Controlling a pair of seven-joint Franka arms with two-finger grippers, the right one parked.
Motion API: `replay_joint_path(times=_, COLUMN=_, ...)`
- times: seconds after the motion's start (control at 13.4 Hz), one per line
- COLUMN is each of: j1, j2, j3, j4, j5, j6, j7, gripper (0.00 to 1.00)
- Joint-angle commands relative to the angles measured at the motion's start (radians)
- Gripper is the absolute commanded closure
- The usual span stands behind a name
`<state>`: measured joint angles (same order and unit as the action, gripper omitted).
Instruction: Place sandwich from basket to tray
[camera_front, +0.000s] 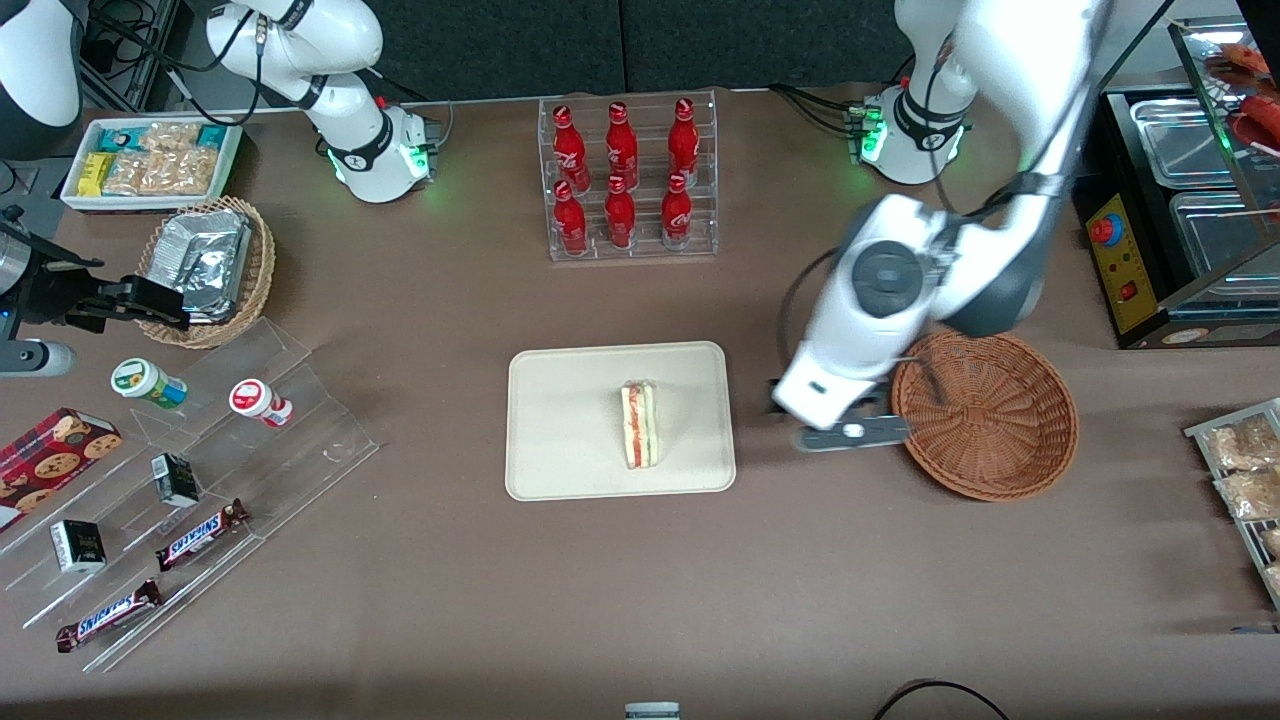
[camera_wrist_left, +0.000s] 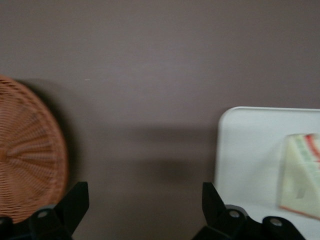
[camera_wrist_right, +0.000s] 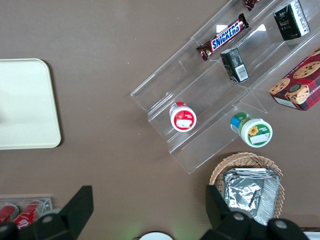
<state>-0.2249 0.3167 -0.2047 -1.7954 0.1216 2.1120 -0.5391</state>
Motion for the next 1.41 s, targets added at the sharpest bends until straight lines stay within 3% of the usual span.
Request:
replay_joint_path(times=0.0, j1=0.143, j2=-0.152, j3=-0.013, j4=-0.194, j5=-0.039, j6=0.036, j7=0.205, gripper=0.00)
replay_joint_path(times=0.15, j1=0.235, j2=-0.240, j3=-0.009, j4=-0.232, j5=-0.117, j6=-0.001, j7=0.383, gripper=0.00)
replay_joint_path(times=0.45, j1=0.352, j2=-0.382, j3=-0.004, j4=-0.211, j5=-0.123, j6=-0.153, j7=0.476, gripper=0.00)
replay_joint_path(times=0.74, j1=0.361, j2=-0.415, j3=-0.002, j4=-0.049, j5=-0.120, j6=-0.369, j7=0.478, gripper=0.00)
replay_joint_path(times=1.34, j1=0.366, j2=-0.409, j3=-0.001, j4=0.172, j5=-0.117, j6=-0.575, j7=0.478, gripper=0.00)
